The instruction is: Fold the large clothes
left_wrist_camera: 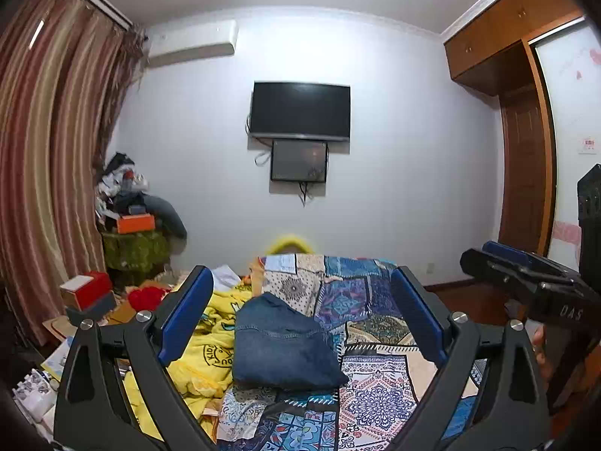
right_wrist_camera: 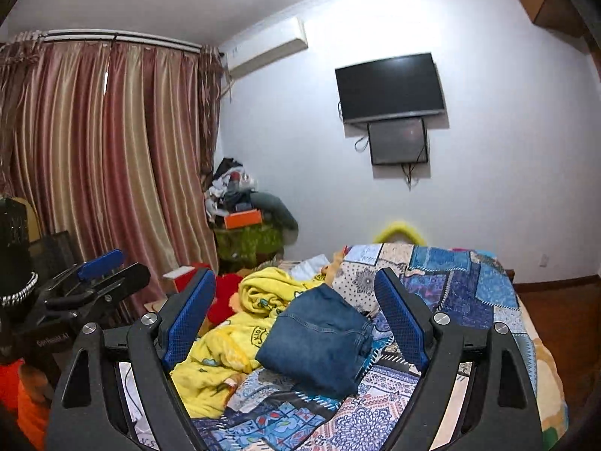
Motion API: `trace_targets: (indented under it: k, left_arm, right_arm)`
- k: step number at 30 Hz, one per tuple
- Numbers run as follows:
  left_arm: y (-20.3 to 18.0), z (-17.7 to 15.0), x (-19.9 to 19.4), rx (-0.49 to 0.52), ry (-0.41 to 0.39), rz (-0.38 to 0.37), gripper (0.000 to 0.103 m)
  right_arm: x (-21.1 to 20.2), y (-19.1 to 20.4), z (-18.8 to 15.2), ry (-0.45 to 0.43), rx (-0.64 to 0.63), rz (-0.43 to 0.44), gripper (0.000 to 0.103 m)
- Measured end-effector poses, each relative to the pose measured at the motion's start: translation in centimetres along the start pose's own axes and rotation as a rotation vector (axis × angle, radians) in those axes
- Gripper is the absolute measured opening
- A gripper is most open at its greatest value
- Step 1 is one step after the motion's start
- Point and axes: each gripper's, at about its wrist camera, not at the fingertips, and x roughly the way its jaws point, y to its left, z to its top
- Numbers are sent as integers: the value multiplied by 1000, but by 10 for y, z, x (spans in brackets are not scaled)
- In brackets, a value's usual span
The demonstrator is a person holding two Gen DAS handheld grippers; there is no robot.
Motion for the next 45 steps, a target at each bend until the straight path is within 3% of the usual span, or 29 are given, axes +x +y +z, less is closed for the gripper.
trace_targets:
  k: [5, 7, 24, 45]
  left_arm:
    - [-11, -6, -16, -2, -15, 16, 98]
    - [-14, -8, -19, 3, -19, 28, 102]
    - [-29, -21, -13, 36, 5, 37, 102]
    - [-23, -29, 3, 29, 52, 46, 102]
  right_arm:
    - [-10, 4, -11, -30, 0, -58, 103]
    - [-14, 4, -11, -32, 4, -67, 103]
    - [-17, -3, -20, -7, 12, -108, 103]
    - [-15, -4, -22, 26, 6, -127, 103]
